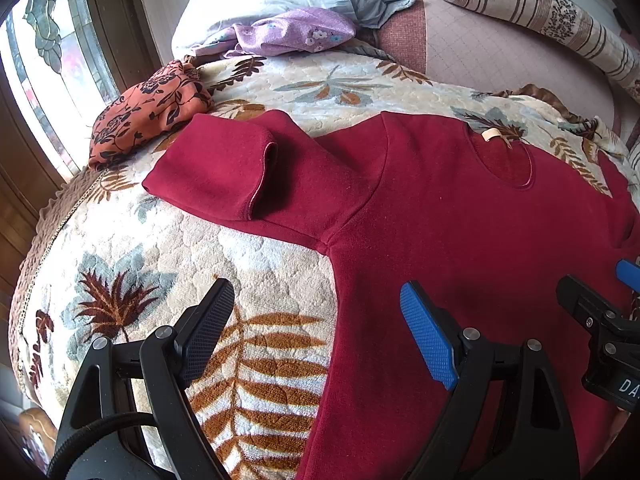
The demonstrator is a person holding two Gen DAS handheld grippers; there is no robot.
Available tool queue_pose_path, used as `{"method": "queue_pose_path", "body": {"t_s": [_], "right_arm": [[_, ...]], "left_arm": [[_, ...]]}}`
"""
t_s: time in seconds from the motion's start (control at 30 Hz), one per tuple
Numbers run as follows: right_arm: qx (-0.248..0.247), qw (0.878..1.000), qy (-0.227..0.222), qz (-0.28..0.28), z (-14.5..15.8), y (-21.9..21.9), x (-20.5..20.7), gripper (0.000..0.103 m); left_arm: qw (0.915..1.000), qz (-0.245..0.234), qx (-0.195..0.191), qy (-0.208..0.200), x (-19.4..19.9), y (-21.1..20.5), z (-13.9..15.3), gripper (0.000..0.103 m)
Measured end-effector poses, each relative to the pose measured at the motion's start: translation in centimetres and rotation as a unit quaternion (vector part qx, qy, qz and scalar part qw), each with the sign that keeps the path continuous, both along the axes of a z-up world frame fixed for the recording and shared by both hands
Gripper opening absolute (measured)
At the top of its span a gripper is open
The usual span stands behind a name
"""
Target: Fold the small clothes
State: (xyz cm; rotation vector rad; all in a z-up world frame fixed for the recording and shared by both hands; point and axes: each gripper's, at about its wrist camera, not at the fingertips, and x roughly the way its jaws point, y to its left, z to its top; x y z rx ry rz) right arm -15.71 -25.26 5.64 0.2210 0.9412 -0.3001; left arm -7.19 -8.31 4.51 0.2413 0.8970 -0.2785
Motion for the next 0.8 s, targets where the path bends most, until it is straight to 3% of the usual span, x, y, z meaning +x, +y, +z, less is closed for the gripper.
{"method": "queue_pose_path", "body": {"t_s": [0.8], "right_arm": [[-0.003,1.0,0.008,0.006,-0.4,-0.1,0.4,0.103]], "left_arm": [[0.9998,0.019,-0.002,0.005,1.3,0.7,0.0,0.086]]}}
